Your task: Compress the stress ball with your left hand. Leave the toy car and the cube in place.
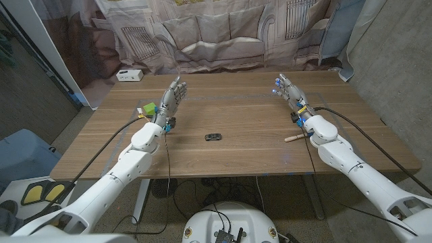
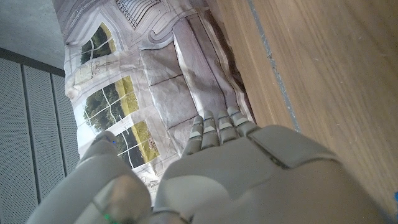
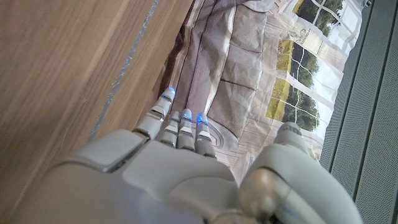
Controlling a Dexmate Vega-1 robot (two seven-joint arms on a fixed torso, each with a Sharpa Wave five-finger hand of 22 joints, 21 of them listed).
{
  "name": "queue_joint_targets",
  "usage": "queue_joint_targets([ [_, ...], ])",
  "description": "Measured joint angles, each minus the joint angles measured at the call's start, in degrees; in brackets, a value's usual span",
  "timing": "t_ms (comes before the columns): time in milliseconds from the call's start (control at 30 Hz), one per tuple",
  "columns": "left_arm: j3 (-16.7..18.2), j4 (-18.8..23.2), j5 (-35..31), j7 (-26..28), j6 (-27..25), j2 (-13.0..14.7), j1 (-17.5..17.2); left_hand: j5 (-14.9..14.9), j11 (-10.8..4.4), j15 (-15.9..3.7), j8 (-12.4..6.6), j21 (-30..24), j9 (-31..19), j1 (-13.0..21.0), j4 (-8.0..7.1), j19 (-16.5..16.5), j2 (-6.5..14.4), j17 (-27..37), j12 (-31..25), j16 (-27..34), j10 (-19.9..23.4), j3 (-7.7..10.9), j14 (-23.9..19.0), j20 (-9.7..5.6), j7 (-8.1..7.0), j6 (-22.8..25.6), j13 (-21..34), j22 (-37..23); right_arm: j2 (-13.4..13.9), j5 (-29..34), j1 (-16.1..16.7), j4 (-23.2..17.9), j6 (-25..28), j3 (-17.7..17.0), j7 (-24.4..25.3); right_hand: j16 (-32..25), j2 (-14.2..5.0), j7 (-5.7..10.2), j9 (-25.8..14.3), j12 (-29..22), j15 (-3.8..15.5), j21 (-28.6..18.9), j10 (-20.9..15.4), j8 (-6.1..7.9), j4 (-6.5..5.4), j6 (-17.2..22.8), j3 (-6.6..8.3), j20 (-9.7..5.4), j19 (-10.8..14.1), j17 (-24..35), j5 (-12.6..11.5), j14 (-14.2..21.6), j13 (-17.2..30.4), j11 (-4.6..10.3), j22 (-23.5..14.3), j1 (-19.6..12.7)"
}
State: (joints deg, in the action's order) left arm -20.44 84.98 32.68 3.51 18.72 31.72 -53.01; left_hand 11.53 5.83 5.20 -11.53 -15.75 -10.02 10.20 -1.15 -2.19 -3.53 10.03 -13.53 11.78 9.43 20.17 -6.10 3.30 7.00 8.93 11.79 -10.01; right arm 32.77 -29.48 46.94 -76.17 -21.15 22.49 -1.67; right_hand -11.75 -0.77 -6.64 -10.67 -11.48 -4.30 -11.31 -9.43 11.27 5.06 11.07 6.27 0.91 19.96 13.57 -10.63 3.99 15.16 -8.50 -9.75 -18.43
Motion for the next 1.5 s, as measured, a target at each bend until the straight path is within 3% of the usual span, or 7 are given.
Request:
queue_joint_targets([
  [167,0.3,2.2,-2.4,3.0,-1.3,0.9,-0.6,-0.3,0.13,-0.06,-0.4,0.0,0.0,0.3,0.46,-0.8,0.3,0.0,-0.1,0.1,1.0,0.0,-1.1,0.21,-0.15,1.0,-0.1,0.0,0.2,0.0,-0.4,1.2,-1.3,-0.1,-1.3,0.0,0.0,0.0,0.0,0.0,0.0,0.1,0.0,0.0,0.0,0.0,0.0,-0.2,-0.2,0.0,0.0,0.0,-0.3,0.0,0.0,0.0],
  [333,0.3,3.2,-4.1,4.2,-1.1,1.3,-0.8,-0.3,0.51,0.12,-0.44,0.0,0.0,0.6,0.72,-1.2,0.0,0.0,-0.1,0.1,1.3,0.19,-1.3,0.62,0.31,1.7,-0.1,0.0,0.3,-0.6,-0.3,1.6,-2.5,-0.6,-2.2,0.3,0.0,0.37,0.0,0.1,0.35,1.6,1.0,0.0,0.0,0.4,0.0,-0.9,-6.9,-0.5,0.0,-2.2,-1.2,0.31,0.0,0.0],
  [433,0.3,3.3,-4.4,3.7,0.2,1.5,-0.8,-0.3,0.51,0.12,-0.44,0.0,0.0,0.6,0.92,-1.2,0.0,0.0,-0.1,0.1,1.3,-0.01,-1.9,0.62,0.47,1.8,-0.1,0.0,0.3,-1.3,0.2,1.6,-3.1,-1.0,-2.6,0.3,0.0,0.41,0.0,0.3,0.72,1.6,1.0,0.0,0.15,0.4,-0.15,-1.99,-8.1,-0.5,0.0,-2.6,-1.6,0.31,0.0,0.0],
  [633,0.9,5.0,-5.9,4.4,0.9,2.3,-1.7,-0.5,0.55,0.01,-0.44,0.0,0.0,1.1,1.43,-3.0,-0.5,0.0,-0.6,0.1,3.1,-0.53,-3.7,1.29,0.7,3.3,-0.1,0.0,0.6,-2.5,1.6,1.1,-5.3,-1.9,-4.0,0.3,0.0,0.62,0.0,0.3,1.09,0.9,1.3,0.0,0.15,0.6,-0.16,-3.08,-7.4,-0.8,0.0,-2.7,-1.9,0.62,0.0,0.0],
  [1033,1.5,8.7,-8.3,6.9,-1.2,3.7,-2.9,-0.5,-0.04,-0.19,-0.44,0.0,0.0,1.1,1.96,-5.0,-0.5,0.0,-1.1,0.6,5.4,-0.55,-5.7,1.29,0.69,5.5,-0.3,0.0,1.8,-4.6,3.2,1.0,-6.9,-2.8,-7.3,0.3,0.0,0.62,0.0,0.3,1.16,0.9,1.0,0.0,0.39,0.6,0.08,-2.92,-6.6,-0.8,0.0,-2.6,-2.1,0.84,0.0,0.0],
  [1267,2.3,10.7,-10.5,9.4,-1.8,4.5,-4.2,-0.5,-0.25,-0.49,-0.88,0.0,-0.3,1.4,2.19,-6.2,-0.8,0.0,-1.3,0.6,6.2,-0.32,-6.6,1.23,0.37,6.4,-0.3,0.0,2.0,-4.3,4.5,-1.2,-6.9,-3.2,-6.2,0.3,0.0,0.62,0.0,0.3,1.23,0.5,1.0,0.0,0.39,0.6,0.09,-2.85,-5.9,-1.1,0.0,-2.0,-2.4,0.83,0.0,0.0],
  [1500,5.0,14.2,-12.5,11.9,-1.9,6.5,-8.1,-0.5,-0.41,-0.59,-0.88,0.0,-0.3,2.3,2.59,-7.1,0.1,0.0,-1.3,0.6,7.0,0.09,-7.4,0.97,0.27,7.2,-0.3,0.0,2.0,-2.9,6.2,-3.8,-6.3,-3.5,-2.3,0.1,0.0,0.62,0.0,0.1,0.92,0.5,0.6,0.0,0.39,0.6,0.08,-2.54,-5.6,-1.1,0.0,-1.7,-2.5,0.83,0.0,0.0],
])
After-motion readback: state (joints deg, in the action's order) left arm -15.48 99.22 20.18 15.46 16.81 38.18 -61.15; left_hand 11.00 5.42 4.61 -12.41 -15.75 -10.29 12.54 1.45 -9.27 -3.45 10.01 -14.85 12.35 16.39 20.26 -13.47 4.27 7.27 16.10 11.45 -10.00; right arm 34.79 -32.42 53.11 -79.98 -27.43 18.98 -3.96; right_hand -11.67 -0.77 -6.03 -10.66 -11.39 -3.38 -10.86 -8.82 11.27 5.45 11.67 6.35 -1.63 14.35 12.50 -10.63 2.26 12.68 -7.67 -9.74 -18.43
